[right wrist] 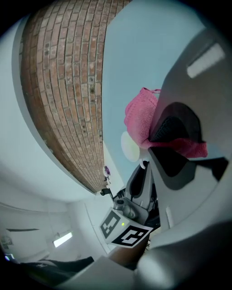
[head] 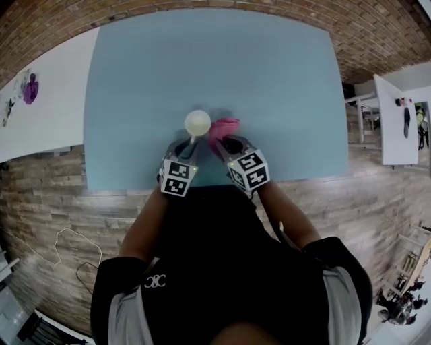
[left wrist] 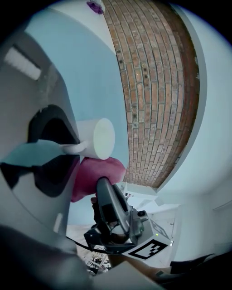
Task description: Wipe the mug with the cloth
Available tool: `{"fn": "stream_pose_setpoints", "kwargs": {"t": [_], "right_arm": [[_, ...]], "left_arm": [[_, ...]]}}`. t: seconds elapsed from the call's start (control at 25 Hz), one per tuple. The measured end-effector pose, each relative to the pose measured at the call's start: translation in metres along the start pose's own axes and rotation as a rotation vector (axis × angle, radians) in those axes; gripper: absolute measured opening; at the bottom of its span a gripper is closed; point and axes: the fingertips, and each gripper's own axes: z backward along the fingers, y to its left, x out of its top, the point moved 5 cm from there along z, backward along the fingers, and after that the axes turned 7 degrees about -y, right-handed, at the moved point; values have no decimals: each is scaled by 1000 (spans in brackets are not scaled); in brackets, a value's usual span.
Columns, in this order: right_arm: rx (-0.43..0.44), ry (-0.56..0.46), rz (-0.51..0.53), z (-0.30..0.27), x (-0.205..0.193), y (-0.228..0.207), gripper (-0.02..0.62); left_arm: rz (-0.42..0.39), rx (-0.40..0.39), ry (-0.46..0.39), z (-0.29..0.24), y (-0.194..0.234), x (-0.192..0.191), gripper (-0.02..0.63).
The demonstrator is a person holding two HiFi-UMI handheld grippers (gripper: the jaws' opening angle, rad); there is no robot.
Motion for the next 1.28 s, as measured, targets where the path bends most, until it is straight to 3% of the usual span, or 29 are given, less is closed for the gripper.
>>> {"fn": "stream_pose_setpoints", "kwargs": {"t": [0.12, 0.32, 0.6, 0.8, 1.0, 1.28], "right_arm": [[5, 14, 18, -10, -1, 4, 40], [-62, -9, 3, -21, 8, -9, 40], [39, 91, 58, -41, -22, 9, 40], [112, 106, 55, -40, -25, 13, 40], [100, 71, 5, -40, -10, 2, 40], [328, 158, 45, -38, -15, 25, 40]], "left_arm": [[-9, -31, 0, 1, -2, 4, 71], [19, -143, -4, 0, -9, 3, 67], [51, -211, -14, -6, -10, 2, 66], [53, -325, 7, -5, -11, 4, 55], [30, -375, 48, -4, -9, 3, 52], [42, -457, 107, 1, -6, 3, 49]]}}
